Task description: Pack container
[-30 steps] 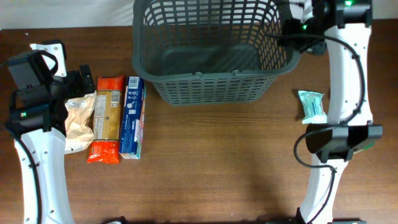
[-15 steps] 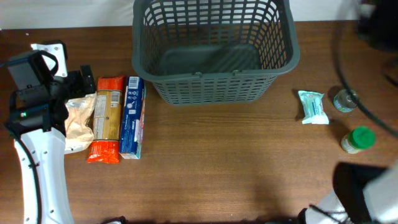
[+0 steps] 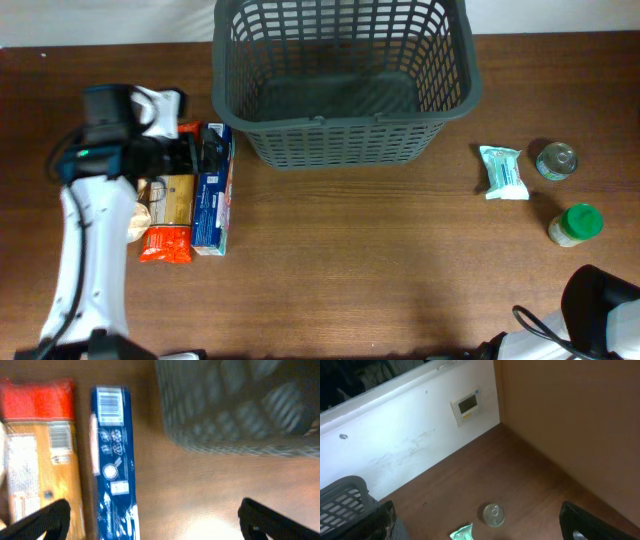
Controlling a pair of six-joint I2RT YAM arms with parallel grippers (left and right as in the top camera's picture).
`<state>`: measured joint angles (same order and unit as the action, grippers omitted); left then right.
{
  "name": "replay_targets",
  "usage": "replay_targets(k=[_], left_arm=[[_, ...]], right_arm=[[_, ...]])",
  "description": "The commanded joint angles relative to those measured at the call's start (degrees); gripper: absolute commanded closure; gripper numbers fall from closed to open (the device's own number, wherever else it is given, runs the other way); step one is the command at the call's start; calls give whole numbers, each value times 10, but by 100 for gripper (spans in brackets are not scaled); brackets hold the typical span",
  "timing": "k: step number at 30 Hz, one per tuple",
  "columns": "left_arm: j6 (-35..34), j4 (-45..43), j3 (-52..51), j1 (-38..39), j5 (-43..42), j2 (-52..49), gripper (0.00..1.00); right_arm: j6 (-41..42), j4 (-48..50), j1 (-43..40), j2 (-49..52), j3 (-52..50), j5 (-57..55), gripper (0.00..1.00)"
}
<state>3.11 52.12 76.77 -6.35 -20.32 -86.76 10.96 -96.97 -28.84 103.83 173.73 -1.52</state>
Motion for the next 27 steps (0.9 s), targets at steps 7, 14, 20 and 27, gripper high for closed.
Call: replay_targets(k=[7,14,20,27], left_arm=[[-7,29,6,36,160,-63,0],[0,25,-9,38,199,-144,0],[-2,-1,-9,56,210,-235,8],[-5,-14,-9,56,217,-277,42]], right_arm=[[4,-3,-5,-2,1,-7,1],[4,-3,-5,-2,1,-7,1],[4,-3,-5,-2,1,-7,1],[4,-3,-5,-2,1,-7,1]])
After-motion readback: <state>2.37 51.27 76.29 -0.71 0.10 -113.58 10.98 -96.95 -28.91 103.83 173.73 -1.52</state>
